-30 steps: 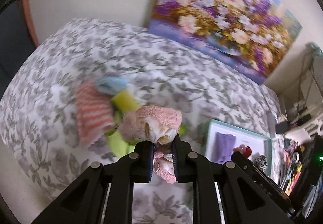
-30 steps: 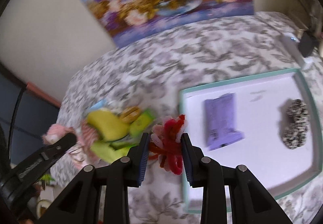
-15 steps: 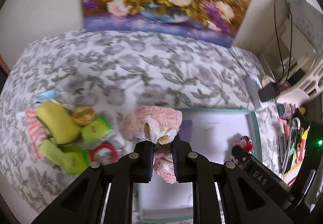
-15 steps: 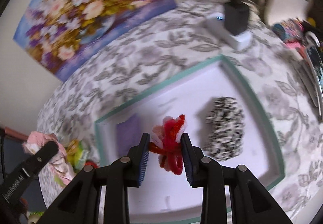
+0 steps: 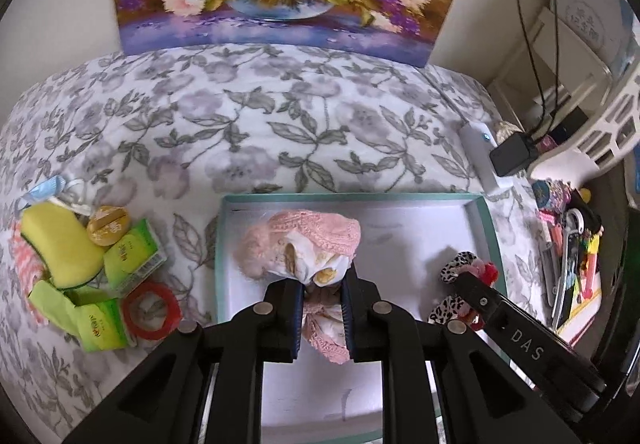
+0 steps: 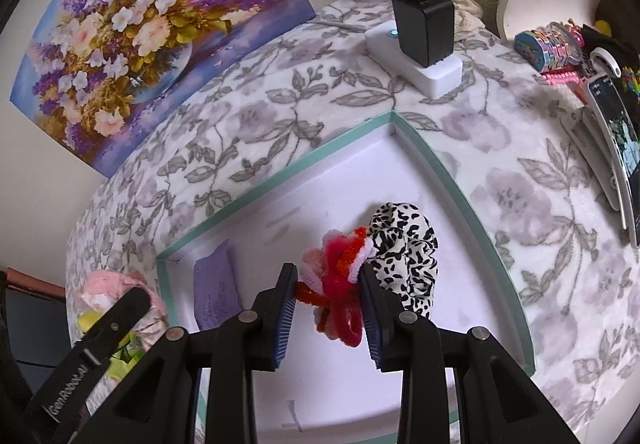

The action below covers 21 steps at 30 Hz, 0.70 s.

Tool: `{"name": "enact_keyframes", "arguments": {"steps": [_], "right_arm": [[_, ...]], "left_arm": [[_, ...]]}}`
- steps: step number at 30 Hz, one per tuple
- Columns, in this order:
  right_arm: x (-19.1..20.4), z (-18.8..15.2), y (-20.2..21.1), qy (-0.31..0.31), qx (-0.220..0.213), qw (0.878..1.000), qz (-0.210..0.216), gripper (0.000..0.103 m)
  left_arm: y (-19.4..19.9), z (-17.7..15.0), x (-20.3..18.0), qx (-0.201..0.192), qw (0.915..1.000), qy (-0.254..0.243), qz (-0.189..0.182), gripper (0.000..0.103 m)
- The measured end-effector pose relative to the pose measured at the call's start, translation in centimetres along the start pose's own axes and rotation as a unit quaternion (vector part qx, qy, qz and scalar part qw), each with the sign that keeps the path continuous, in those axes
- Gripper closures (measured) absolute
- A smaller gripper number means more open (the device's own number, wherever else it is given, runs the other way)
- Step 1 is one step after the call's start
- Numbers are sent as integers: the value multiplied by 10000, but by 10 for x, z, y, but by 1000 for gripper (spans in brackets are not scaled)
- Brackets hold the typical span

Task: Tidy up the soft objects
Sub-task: 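Carry the red toy and pink lace fabric into the tray and release both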

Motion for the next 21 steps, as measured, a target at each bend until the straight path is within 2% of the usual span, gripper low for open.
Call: {"name": "enact_keyframes", "arguments": {"steps": [7, 8, 10, 16, 17, 19, 21], "right_arm": [[9, -2, 0, 173, -7, 9998, -131, 70], [10, -2, 0, 191, -10, 9997, -145, 70], [11, -2, 1, 217, -20, 9996, -156, 68], [12, -2, 6, 281, -13, 9993, -250, 68], [13, -2, 7, 293, -20, 9992, -266, 67], [13, -2, 8, 293, -24, 9992, -277, 67], [12, -2, 10, 273, -27, 9993, -267, 67]], "left_arm": [[0, 0, -6, -85, 9998, -183, -48, 86], [1, 0, -7, -92, 9997, -203, -57, 84], [2, -1, -9, -131, 9995, -289, -86, 76], [6, -1, -15, -215, 9988, -444, -49, 70], [5, -1, -15, -199, 9988, -446, -53, 66], [4, -1, -14, -180, 9989, -437, -73, 38], [4, -1, -13, -204, 9990, -405, -31, 35]]}}
Point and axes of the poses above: each gripper's, at about its wrist camera, not at the fingertips, and y roughly against the way its jaws point, x to its left, z to its top, the point moved 1 cm from there along -y, roughly the way its jaws point, and after that the axes turned 11 degrees about x, right-handed, at the moved point
